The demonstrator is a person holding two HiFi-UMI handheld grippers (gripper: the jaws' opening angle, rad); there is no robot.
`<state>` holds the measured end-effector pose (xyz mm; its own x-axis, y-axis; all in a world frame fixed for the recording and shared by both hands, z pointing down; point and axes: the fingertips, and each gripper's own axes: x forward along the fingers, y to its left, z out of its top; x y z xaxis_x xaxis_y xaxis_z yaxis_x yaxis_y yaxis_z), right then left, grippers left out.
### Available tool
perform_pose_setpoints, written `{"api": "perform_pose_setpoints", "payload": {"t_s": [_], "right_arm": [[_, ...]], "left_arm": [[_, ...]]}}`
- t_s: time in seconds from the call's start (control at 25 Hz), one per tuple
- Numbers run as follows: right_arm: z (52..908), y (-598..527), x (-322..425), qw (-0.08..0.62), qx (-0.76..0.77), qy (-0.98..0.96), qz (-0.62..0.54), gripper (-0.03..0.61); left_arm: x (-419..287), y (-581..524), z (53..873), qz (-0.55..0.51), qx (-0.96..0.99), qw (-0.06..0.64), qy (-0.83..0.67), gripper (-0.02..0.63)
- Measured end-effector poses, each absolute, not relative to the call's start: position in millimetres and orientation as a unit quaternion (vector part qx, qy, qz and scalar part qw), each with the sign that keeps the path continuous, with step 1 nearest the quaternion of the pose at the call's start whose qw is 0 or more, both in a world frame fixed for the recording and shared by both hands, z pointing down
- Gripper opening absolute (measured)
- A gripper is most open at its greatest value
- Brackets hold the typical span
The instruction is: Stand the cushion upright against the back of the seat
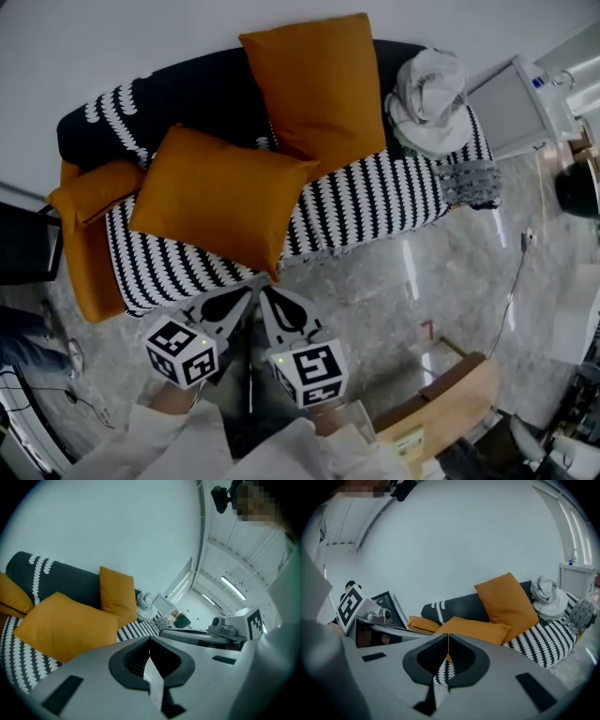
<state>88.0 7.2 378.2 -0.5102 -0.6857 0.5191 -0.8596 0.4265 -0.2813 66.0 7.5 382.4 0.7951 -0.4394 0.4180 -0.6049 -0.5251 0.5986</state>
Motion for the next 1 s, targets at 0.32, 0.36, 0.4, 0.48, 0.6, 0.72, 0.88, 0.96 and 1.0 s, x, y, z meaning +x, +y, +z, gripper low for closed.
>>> {"api": "perform_pose_setpoints", "payload": {"t_s": [0.32, 0.36, 0.4, 0.48, 0.6, 0.72, 0.88, 0.96, 1.0], "right_arm": [[429.6, 2.8, 89.1, 0.185, 0.471, -0.815, 0.282, 0.014], [436.0, 4.4, 89.2, 0.188, 0.471, -0.812, 0.288, 0.014], [443.0, 6.0, 90.0, 0.191, 0.472, -0.809, 0.293, 0.015], [458.6, 8.7, 93.0, 0.196, 0.474, -0.804, 0.301, 0.015], [480.1, 12.5, 97.5, 0.200, 0.483, -0.794, 0.312, 0.015], [497.9, 16.3, 97.1, 0.204, 0.489, -0.785, 0.321, 0.015], [523.2, 18.2, 93.1, 0.206, 0.487, -0.780, 0.335, 0.015], [535.1, 21.5, 92.2, 0.207, 0.484, -0.777, 0.344, 0.015], [540.9, 22.4, 92.1, 0.209, 0.483, -0.776, 0.347, 0.015]], "left_arm": [[68.0, 9.2, 434.9, 0.117, 0.859, 0.407, -0.287, 0.008], [68.1, 10.7, 441.0, 0.119, 0.859, 0.410, -0.284, 0.008], [67.7, 11.9, 447.0, 0.122, 0.858, 0.411, -0.283, 0.008], [65.6, 12.8, 458.8, 0.126, 0.856, 0.412, -0.285, 0.008], [62.7, 14.5, 477.1, 0.130, 0.852, 0.418, -0.289, 0.008], [60.5, 17.6, 492.7, 0.136, 0.849, 0.420, -0.290, 0.008], [58.6, 18.9, 510.7, 0.136, 0.848, 0.422, -0.292, 0.008], [60.1, 22.5, 520.4, 0.138, 0.846, 0.426, -0.290, 0.008], [61.0, 23.7, 525.3, 0.139, 0.845, 0.428, -0.289, 0.008]]}}
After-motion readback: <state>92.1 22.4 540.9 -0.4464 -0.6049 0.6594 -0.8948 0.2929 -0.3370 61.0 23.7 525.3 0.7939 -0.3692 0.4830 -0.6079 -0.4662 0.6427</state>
